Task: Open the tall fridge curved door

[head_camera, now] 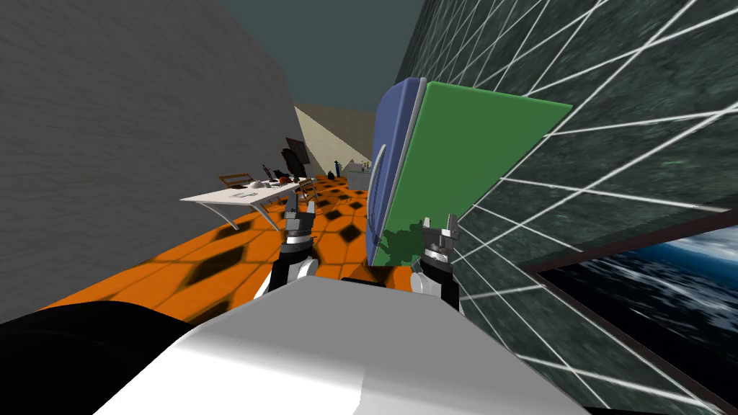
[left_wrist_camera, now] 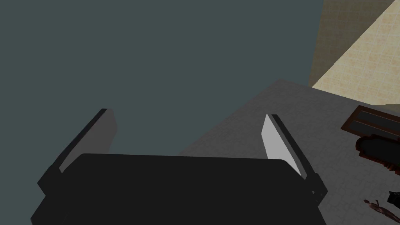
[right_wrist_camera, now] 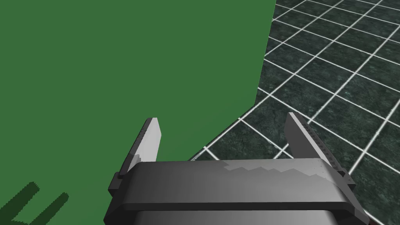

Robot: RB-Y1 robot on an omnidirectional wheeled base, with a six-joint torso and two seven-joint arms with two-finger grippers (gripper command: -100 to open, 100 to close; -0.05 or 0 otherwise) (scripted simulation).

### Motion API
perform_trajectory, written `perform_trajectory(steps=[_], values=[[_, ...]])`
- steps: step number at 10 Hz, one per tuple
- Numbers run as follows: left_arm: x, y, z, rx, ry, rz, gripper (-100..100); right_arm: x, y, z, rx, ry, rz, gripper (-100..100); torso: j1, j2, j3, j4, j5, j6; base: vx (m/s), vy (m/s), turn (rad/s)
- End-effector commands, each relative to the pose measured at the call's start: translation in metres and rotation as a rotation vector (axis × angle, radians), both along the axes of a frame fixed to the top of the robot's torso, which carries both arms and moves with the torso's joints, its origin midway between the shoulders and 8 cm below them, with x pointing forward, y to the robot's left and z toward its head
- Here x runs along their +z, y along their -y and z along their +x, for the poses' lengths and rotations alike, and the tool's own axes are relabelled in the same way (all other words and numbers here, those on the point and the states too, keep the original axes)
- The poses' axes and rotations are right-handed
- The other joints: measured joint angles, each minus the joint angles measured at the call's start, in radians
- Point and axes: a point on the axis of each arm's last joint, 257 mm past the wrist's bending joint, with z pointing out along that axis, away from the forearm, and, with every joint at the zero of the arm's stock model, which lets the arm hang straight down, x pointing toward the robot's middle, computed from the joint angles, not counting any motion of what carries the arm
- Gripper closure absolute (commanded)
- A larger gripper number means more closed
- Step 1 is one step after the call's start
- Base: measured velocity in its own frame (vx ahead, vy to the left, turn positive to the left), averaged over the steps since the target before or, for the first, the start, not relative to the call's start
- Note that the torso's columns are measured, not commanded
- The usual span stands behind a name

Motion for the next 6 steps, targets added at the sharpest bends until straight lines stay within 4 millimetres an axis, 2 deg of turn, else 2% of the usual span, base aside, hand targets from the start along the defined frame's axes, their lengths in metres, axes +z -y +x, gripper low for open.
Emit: perform_trajectory(steps=[1,6], values=[[0.0,0.0,0.0,0.0,0.0,0.0,0,0.0,0.0,0.0,0.0,0.0,0.0,0,0.0,0.04,-0.082,0.041,0.0,0.0,0.0,0.0,0.0],[0.0001,0.0,-0.0001,0.0,0.0,0.0,0,0.0001,0.0,-0.0001,0.0,0.0,0.0,0,0.0,0.396,-0.792,0.396,0.0,0.0,0.0,0.0,0.0]])
